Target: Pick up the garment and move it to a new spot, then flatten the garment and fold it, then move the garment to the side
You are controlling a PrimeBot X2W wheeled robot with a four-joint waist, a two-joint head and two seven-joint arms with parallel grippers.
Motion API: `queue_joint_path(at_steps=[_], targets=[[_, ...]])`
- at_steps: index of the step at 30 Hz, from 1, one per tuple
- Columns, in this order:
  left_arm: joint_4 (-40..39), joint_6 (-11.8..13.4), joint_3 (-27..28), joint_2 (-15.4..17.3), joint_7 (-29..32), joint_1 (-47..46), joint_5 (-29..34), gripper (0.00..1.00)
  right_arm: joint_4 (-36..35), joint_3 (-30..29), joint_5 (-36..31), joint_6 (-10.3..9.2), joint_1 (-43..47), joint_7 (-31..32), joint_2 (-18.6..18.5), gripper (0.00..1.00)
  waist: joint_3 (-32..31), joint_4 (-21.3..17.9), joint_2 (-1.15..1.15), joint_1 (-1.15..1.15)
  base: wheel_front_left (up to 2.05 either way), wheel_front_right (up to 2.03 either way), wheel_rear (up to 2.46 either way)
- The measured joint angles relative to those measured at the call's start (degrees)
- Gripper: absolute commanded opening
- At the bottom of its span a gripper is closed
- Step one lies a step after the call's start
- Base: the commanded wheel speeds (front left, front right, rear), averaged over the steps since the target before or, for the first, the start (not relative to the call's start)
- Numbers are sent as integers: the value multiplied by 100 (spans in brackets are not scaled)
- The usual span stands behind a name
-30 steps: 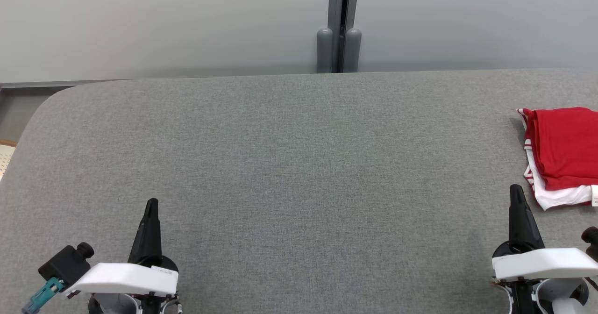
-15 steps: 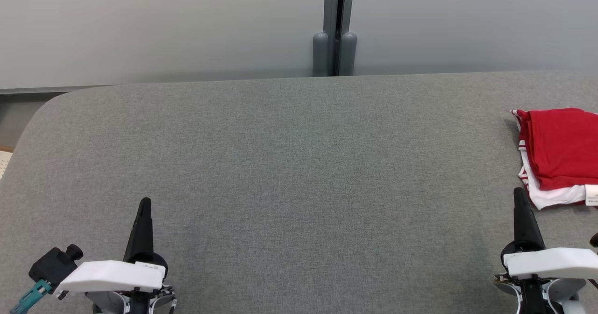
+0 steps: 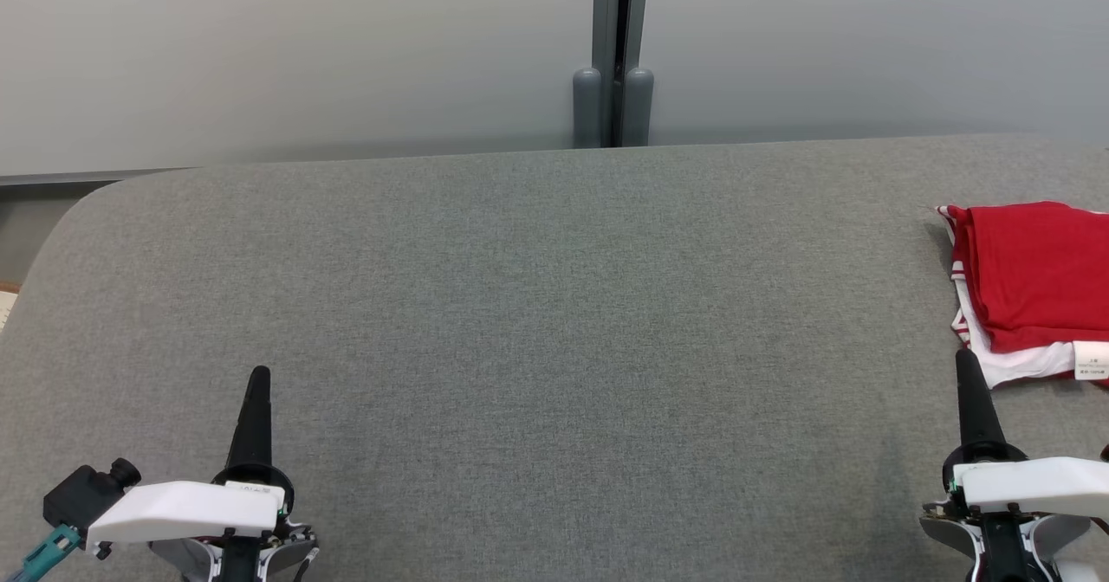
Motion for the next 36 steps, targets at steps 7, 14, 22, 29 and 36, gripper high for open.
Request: queue_joint_path(at_steps=[7, 14, 22, 29, 36], targets=[[2, -2, 60, 3, 104, -19, -346, 0, 3, -45, 422, 0, -1, 108, -1, 0, -31, -28, 0, 0, 0, 0, 0], [4, -20, 120, 5, 201, -73, -675, 0, 5, -79, 821, -1, -8, 204, -2, 0, -62, -57, 0, 0, 0, 0, 0], [8, -27, 186, 7, 314, -75, -1024, 0, 9, -109, 1255, -1, -14, 312, -3, 0, -97, -89, 0, 0, 0, 0, 0], [10, -44, 241, 7, 409, -81, -1315, 0, 12, -135, 1604, -1, -23, 409, -5, 0, -128, -117, 0, 0, 0, 0, 0], [13, -46, 292, 7, 488, -96, -1588, 0, 16, -163, 1942, -1, -26, 471, -5, 0, -159, -146, 0, 0, 0, 0, 0]])
